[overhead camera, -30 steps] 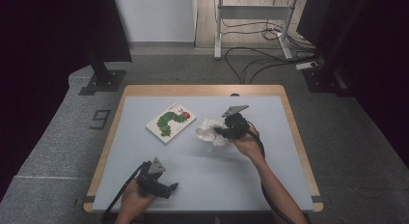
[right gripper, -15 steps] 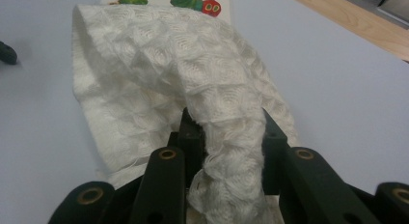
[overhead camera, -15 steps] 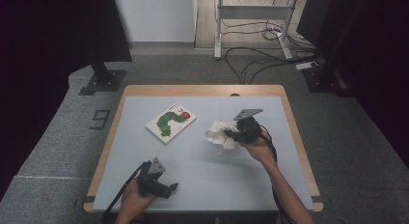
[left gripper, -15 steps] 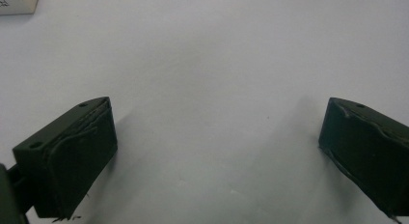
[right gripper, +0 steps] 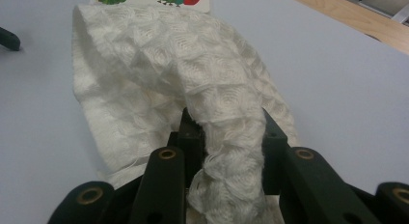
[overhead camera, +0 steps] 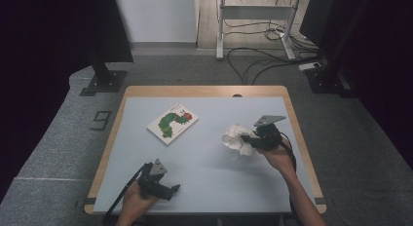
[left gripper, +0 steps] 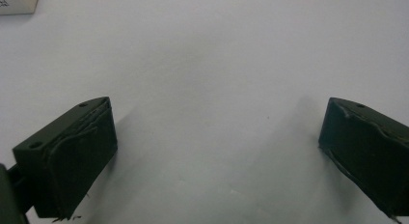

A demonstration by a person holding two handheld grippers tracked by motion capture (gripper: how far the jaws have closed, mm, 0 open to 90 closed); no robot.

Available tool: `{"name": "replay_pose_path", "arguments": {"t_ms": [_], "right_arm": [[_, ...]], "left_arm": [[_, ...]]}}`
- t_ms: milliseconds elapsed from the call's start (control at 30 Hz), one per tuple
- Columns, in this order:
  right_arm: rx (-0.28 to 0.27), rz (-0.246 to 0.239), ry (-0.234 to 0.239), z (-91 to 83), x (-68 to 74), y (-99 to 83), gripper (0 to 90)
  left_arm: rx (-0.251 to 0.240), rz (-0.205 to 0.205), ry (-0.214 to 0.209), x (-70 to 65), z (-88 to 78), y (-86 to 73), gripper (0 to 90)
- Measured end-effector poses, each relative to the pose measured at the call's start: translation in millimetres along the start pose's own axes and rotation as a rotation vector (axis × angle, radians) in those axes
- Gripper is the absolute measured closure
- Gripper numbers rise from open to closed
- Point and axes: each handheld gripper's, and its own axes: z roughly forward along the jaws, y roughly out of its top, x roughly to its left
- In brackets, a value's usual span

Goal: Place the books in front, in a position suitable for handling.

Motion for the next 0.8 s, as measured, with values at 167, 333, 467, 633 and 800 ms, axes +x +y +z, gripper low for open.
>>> {"name": "replay_pose_path", "arguments": {"t_ms": [167, 333, 467, 633, 800], "right_arm": [[-0.006, 0.013, -0.018, -12.5, -2.7, -12.3, 70.1], [-0.006, 0.019, -0.037, -26.0, -5.5, -23.3, 70.1], [-0.008, 0.027, -0.064, -38.9, -9.4, -32.6, 70.0], [-0.005, 0.043, -0.095, -50.5, -14.8, -43.3, 69.9], [0.001, 0.059, -0.132, -64.0, -20.2, -55.7, 69.8]], "left_arm": [[0.001, 0.001, 0.0, 0.0, -0.1, 0.0, 0.0], [-0.001, -0.001, 0.0, -0.1, 0.0, 0.0, 0.0], [0.001, 0.0, -0.001, 0.1, 0.0, 0.0, 0.0], [0.0, 0.0, 0.0, 0.0, 0.0, 0.1, 0.0], [0.0, -0.002, 0.0, 0.0, 0.0, 0.1, 0.0]]}}
